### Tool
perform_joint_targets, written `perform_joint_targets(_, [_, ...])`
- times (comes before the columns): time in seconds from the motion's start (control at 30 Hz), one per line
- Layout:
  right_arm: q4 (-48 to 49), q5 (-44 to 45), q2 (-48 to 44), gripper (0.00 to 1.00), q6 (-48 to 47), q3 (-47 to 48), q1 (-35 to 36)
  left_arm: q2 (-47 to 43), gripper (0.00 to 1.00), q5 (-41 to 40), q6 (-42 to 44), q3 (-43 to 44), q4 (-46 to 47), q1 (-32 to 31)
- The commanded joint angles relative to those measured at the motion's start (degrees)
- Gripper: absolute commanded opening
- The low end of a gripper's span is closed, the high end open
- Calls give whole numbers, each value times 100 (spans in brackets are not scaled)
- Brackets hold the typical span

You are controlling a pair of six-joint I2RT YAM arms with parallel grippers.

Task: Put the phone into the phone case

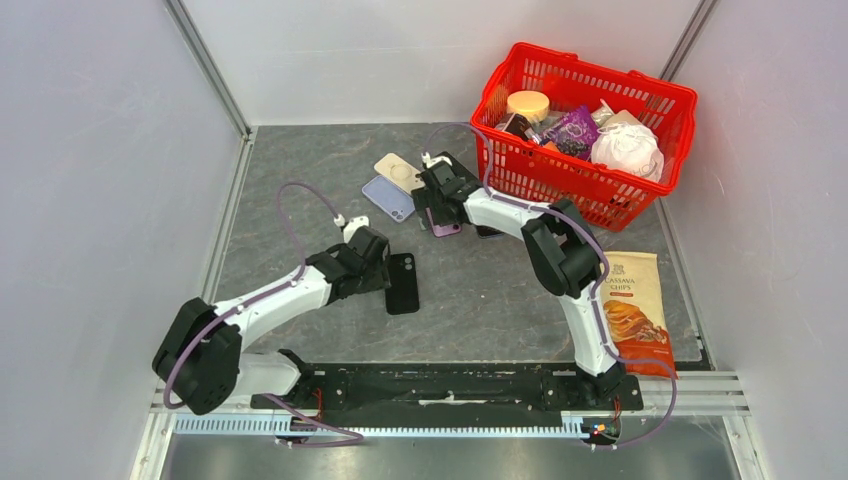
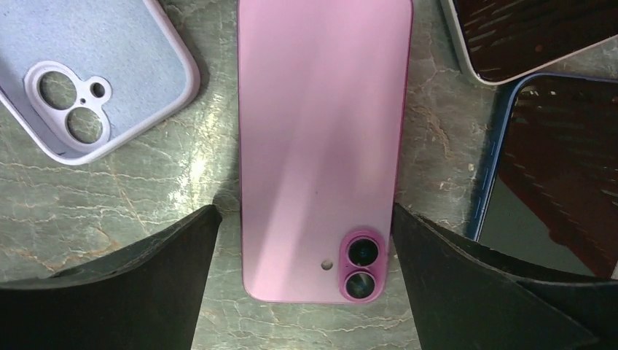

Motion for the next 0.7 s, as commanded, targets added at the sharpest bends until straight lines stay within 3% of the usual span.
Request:
perform_joint_targets(0.0, [-368,332,252,93,16,121,168,-280,55,-309,-342,466,-26,385])
perform_joint_targets(0.1, [-434,367,175,84,70,-26,163,-182,55,151,-352,625,232,742])
perform_joint_targets(0.3, [-546,-198,-344,52,226,-514,141,484,56,1281,-381,1030,974,1156])
perform_joint_targets(0.67, [374,-2589,-1758,50,941,-2272,-359,2122,57,2655,-780,1883,1963,1216])
